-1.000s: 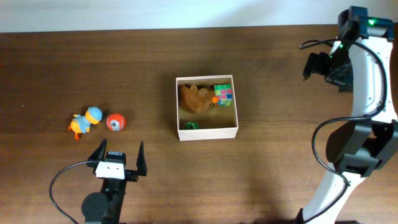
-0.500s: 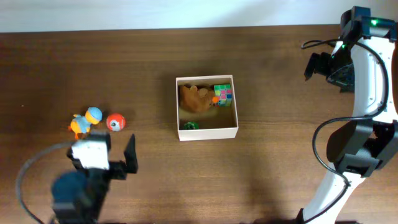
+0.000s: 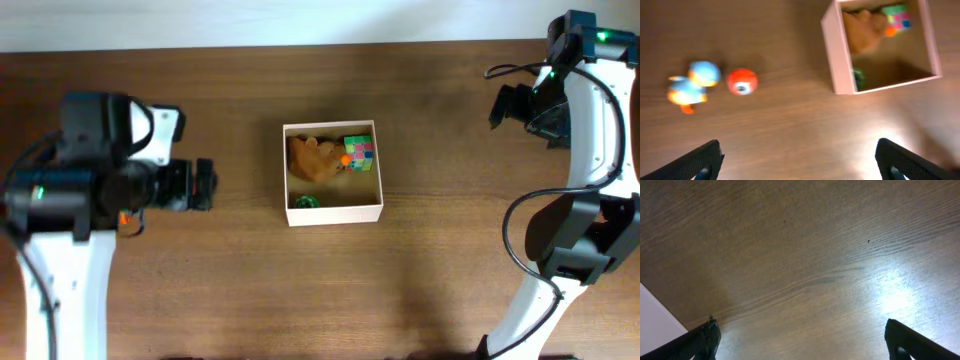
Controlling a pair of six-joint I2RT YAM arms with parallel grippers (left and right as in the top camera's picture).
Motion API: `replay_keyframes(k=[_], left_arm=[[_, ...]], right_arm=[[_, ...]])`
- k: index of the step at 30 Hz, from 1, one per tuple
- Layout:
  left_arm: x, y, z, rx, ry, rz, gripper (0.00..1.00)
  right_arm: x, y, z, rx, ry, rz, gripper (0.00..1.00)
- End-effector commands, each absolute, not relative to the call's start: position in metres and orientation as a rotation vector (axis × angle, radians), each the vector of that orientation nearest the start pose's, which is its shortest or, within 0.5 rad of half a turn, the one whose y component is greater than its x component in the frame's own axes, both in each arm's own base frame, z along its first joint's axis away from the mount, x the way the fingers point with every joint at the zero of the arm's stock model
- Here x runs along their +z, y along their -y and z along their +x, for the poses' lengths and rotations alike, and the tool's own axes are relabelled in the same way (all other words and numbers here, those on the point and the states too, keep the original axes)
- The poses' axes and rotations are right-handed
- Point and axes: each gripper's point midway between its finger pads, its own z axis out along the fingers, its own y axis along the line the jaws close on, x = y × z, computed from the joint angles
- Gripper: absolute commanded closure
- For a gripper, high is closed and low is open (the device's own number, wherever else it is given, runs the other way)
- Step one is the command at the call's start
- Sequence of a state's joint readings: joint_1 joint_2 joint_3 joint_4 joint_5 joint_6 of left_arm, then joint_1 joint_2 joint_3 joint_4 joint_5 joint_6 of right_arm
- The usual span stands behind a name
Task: Pack container
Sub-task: 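Move the left gripper over the orange-and-blue duck toy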
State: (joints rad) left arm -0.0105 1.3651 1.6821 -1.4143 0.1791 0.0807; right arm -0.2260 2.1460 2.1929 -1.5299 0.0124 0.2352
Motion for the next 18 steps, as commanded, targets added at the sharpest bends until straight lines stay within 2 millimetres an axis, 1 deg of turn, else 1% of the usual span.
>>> replay_keyframes(k=[1, 2, 7, 8, 9, 12, 13, 15, 16, 17, 18], left_arm=[[0.281, 0.06, 0.302, -0.442, -2.671, 0.239, 0.01], [0.275, 0.06, 0.306, -0.444, -2.688, 0.237, 0.01], [0.261, 0.064, 0.335, -0.473, -2.679, 0.243, 0.01], [0.258, 0.064, 0.343, -0.469, -2.667, 0.243, 0.01], [0.255, 0.058, 0.354, -0.438, -2.67, 0.162, 0.01], [0.241, 0.028, 0.37, -0.264, -2.702, -0.189, 0.01], [0.236, 0.017, 0.372, -0.196, -2.703, -0.319, 0.01], [0.226, -0.011, 0.373, -0.028, -2.67, -0.635, 0.01], [0.222, -0.019, 0.373, 0.015, -2.651, -0.727, 0.01], [0.217, -0.03, 0.371, 0.071, -2.614, -0.874, 0.01], [0.213, -0.038, 0.37, 0.103, -2.583, -0.985, 0.01]], right_arm=[[0.168, 0.099, 0.417, -0.016, -2.95, 0.701, 0.01], [0.168, 0.099, 0.417, -0.016, -2.95, 0.702, 0.01], [0.168, 0.099, 0.417, -0.016, -2.95, 0.702, 0.01], [0.168, 0.099, 0.417, -0.016, -2.949, 0.702, 0.01], [0.168, 0.099, 0.417, -0.016, -2.95, 0.702, 0.01], [0.168, 0.099, 0.417, -0.016, -2.949, 0.702, 0.01], [0.168, 0.099, 0.417, -0.016, -2.95, 0.702, 0.01], [0.168, 0.099, 0.417, -0.016, -2.949, 0.702, 0.01], [0.168, 0.099, 0.417, -0.016, -2.95, 0.702, 0.01], [0.168, 0.099, 0.417, -0.016, -2.95, 0.702, 0.01], [0.168, 0.099, 0.417, -0.016, -2.949, 0.702, 0.01]])
